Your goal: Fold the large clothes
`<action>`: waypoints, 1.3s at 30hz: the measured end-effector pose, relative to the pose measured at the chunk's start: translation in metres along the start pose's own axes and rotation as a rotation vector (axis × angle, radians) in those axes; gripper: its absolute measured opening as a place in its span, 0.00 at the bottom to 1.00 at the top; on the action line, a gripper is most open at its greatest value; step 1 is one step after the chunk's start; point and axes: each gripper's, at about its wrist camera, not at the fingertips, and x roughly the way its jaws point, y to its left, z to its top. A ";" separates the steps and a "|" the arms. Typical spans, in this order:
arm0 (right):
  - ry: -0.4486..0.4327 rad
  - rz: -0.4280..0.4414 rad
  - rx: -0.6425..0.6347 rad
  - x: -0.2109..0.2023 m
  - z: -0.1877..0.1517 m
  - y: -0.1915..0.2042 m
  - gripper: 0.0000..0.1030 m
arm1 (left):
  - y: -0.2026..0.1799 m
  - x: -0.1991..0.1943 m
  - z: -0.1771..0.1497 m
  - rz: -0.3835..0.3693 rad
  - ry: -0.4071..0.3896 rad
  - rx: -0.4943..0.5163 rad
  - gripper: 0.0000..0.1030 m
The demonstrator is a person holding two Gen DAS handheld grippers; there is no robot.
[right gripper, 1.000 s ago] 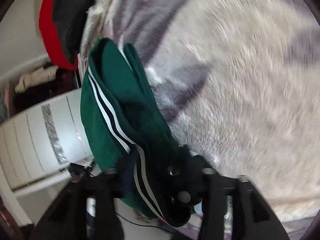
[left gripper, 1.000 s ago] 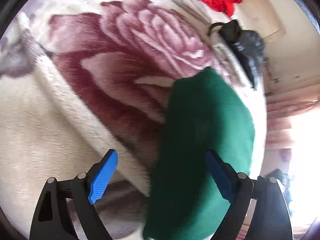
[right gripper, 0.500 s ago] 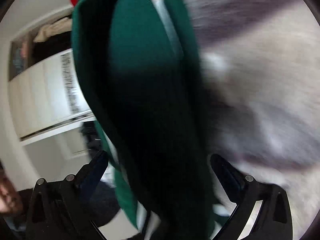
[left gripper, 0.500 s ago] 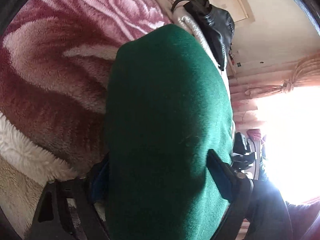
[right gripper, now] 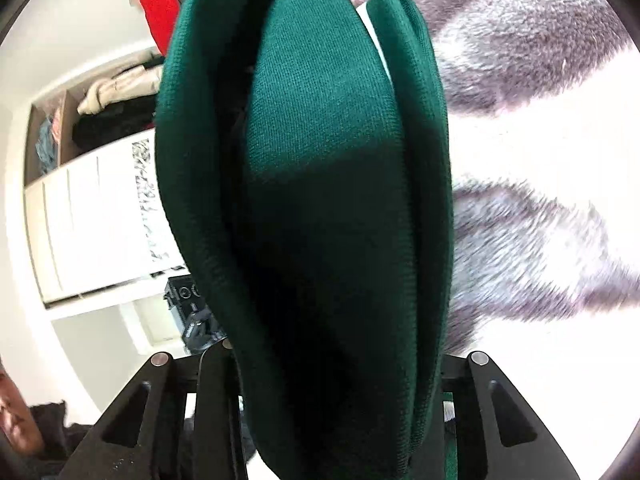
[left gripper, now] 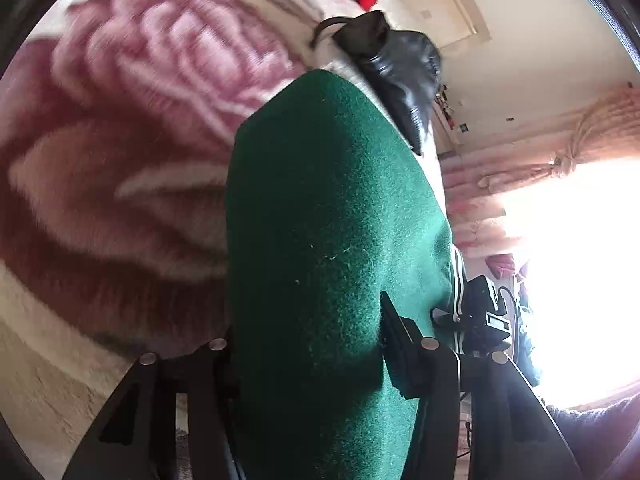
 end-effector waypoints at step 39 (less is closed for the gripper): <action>-0.300 -0.497 -0.185 -0.030 0.310 0.273 0.83 | -0.142 0.105 0.346 0.314 -0.074 0.302 0.67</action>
